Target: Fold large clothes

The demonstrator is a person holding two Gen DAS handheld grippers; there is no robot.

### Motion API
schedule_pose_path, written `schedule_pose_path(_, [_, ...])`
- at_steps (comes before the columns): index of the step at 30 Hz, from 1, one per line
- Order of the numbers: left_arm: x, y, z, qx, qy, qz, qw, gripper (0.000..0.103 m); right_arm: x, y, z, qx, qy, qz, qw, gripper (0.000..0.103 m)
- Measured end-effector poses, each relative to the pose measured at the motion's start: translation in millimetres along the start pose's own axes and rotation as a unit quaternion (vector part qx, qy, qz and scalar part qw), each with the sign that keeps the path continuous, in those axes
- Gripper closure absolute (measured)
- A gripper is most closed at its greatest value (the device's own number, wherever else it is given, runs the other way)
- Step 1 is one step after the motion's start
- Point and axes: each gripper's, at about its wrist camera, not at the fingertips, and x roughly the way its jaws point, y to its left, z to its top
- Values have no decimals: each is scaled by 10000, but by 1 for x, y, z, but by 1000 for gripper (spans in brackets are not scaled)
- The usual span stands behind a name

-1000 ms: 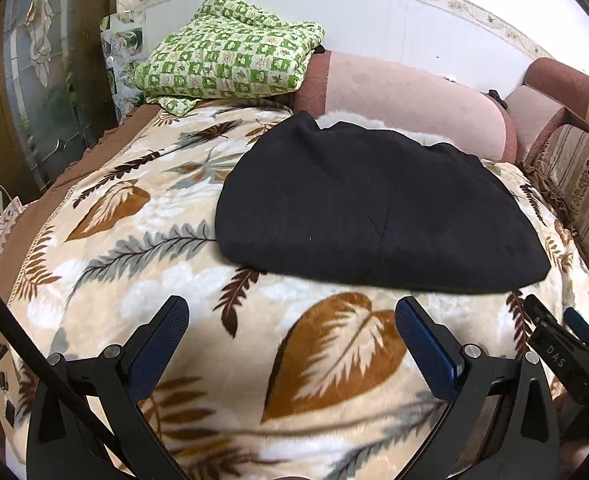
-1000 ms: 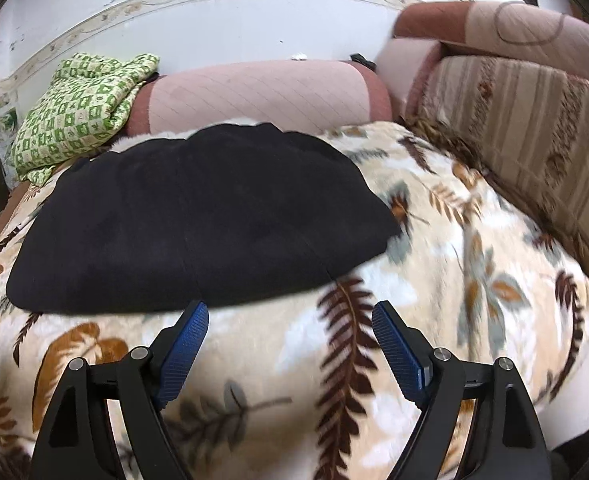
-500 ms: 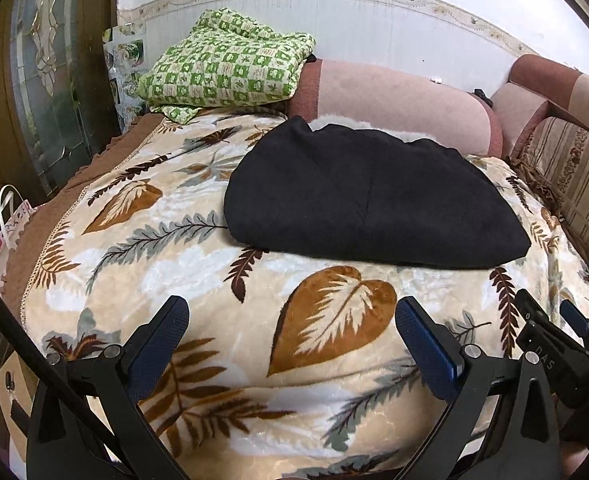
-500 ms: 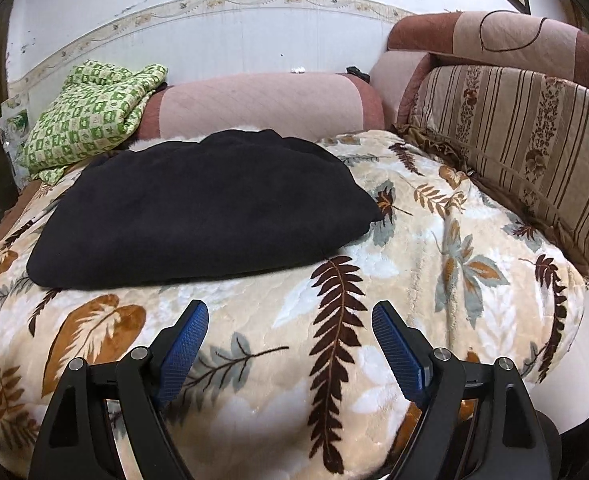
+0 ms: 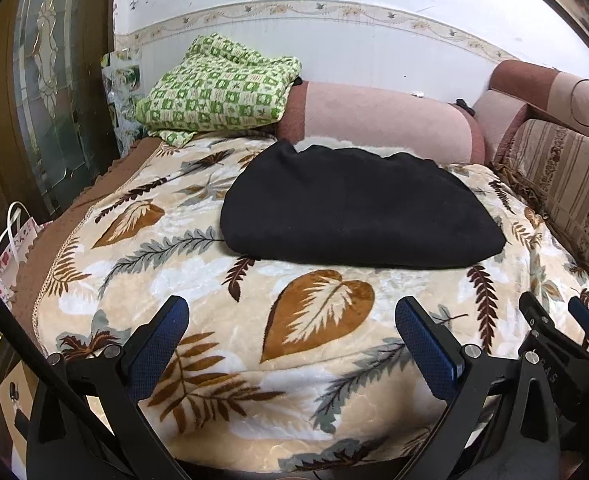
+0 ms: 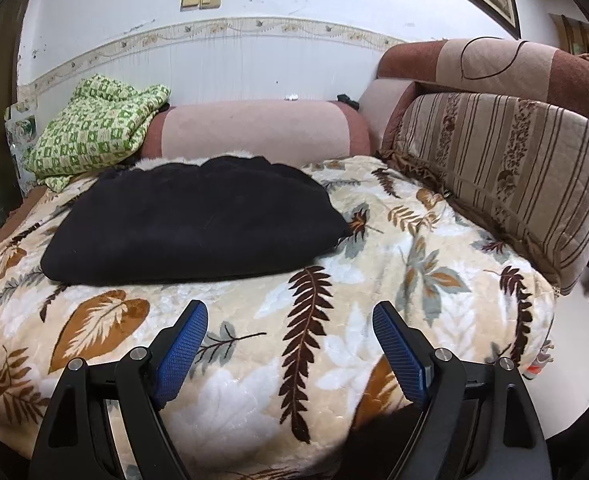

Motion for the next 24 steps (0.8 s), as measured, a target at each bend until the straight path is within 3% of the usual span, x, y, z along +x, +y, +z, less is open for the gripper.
schedule_pose_path(14, [-60, -13, -2, 238, -1037, 145, 9942, 0, -59, -4, 12, -87, -933, -183, 9954, 10])
schedule_pose_path(19, [-65, -13, -2, 255, -1192, 89, 9925, 0, -61, 0, 11, -146, -1004, -172, 9947, 10])
schedule_pose_path(24, [-60, -11, -2, 224, -1095, 47, 9937, 0, -57, 0, 11, -132, -978, -163, 9950, 10])
